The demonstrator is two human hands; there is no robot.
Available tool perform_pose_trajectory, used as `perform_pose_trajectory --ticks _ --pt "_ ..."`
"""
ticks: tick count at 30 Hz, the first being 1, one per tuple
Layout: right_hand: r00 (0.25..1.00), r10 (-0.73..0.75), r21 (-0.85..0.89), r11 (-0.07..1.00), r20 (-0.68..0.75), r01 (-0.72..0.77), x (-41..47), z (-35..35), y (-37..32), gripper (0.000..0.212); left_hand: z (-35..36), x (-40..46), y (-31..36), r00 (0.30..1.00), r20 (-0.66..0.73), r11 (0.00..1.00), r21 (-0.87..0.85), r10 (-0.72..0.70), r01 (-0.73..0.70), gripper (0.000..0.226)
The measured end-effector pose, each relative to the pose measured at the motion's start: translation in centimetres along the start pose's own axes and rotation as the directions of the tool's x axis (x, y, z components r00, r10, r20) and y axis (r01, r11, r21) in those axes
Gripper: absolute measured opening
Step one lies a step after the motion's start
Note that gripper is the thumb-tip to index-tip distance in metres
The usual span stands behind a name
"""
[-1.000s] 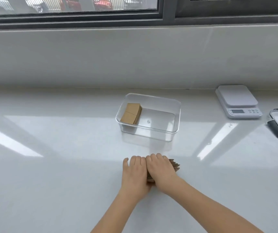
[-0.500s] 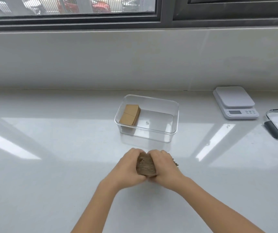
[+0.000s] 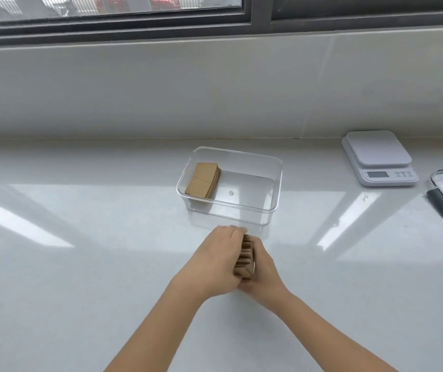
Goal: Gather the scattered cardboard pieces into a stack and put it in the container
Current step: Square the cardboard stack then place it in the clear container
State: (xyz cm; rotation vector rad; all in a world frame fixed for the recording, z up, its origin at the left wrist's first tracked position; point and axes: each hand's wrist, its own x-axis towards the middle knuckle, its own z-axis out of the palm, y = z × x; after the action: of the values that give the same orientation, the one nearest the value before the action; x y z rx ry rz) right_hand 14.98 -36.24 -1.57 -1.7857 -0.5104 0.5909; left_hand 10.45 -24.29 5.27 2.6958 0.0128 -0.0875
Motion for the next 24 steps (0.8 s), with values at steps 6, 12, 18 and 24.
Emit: perform_pose_trajectory --ticks 6,12,18,24 --pt "0.998 0.057 -0.071 0.996 0.010 -0.056 0.1 0.1 2.3 0.072 2.0 0.4 -0.5 1.000 -0.029 1.000 0.023 0.006 -0.005 0.084" --pt "0.998 -0.023 -0.106 0.994 -0.066 0.016 -0.2 -0.5 3.1 0.063 2.6 -0.1 0.5 0.995 -0.066 0.997 -0.002 0.078 -0.078 0.078" --pt "0.997 -0.074 -0.053 0.996 -0.025 0.072 -0.2 0.1 2.1 0.072 3.4 -0.9 -0.3 0.998 -0.033 0.999 0.013 0.045 -0.044 0.089" --pt "0.999 -0.049 -0.104 0.993 -0.019 0.047 0.4 -0.6 1.7 0.045 2.8 -0.3 0.1 1.000 0.001 0.988 0.154 0.000 0.000 0.095"
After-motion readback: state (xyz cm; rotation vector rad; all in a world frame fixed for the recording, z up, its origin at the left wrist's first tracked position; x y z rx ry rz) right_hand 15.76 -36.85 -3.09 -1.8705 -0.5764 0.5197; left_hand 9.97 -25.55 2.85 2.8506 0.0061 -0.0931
